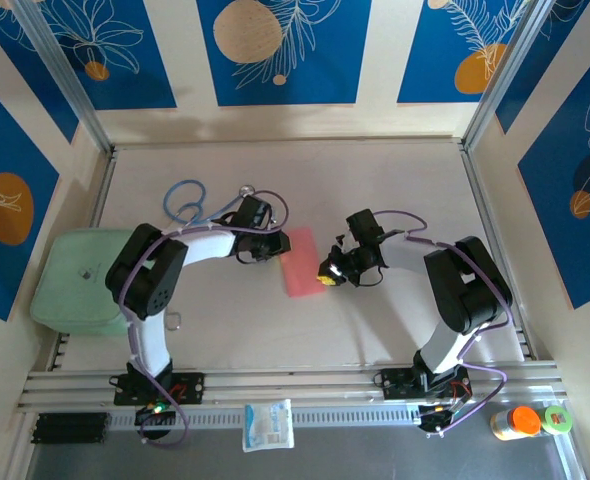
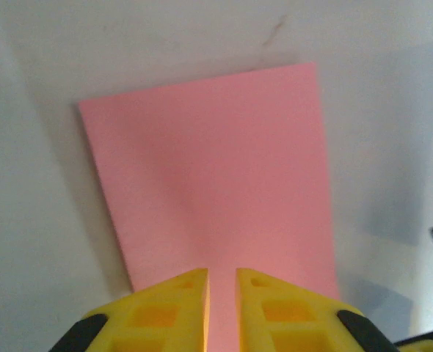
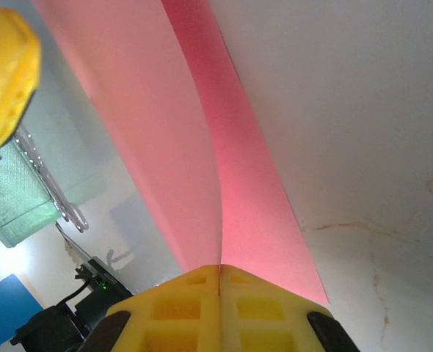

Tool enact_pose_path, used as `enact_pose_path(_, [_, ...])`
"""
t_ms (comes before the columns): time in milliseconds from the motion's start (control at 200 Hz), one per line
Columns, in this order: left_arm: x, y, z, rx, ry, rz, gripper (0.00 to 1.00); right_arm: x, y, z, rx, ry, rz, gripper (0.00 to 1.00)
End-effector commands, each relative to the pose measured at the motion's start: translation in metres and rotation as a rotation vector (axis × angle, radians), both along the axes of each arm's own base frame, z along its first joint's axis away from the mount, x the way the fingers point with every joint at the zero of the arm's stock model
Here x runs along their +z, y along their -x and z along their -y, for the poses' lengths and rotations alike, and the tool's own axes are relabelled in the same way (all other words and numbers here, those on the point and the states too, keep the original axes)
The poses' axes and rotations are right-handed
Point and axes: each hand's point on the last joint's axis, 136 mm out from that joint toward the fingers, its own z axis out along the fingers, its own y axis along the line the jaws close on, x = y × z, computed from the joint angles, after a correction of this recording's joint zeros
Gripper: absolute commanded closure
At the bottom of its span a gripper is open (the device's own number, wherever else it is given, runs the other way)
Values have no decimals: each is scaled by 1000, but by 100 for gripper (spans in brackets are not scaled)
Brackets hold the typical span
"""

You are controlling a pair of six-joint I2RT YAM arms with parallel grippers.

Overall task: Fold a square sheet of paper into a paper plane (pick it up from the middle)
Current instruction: Fold the triangle a second time at the center of the table.

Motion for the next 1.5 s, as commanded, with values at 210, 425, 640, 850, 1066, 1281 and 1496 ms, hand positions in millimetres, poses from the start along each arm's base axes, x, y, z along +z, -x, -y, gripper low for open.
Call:
enact_pose_path(210, [-27,9,-8,30,-15,-95,87,8,-9,-31,43,4,12,99])
enact_pose_path(425, [-26,9,-9,36,-12,-97,87,8,-27,-46,18,3,37,99])
enact_pose_path(640, [-27,9,-9,38,-13,-100,87,5,-40,-53,-7,14,58,99])
enact_pose_path(850, [-30,11,-10,37,-17,-105,87,1,-43,-57,0,35,62,99])
enact_pose_path(1066, [-31,13,-9,37,-5,-111,87,-4,-43,-57,2,53,60,99])
enact_pose_path(1281, [-31,14,-7,28,4,-115,87,-6,-43,-60,28,51,55,99])
enact_pose_path(1496, [-29,15,-5,22,18,-118,87,-6,-40,-60,47,59,49,99])
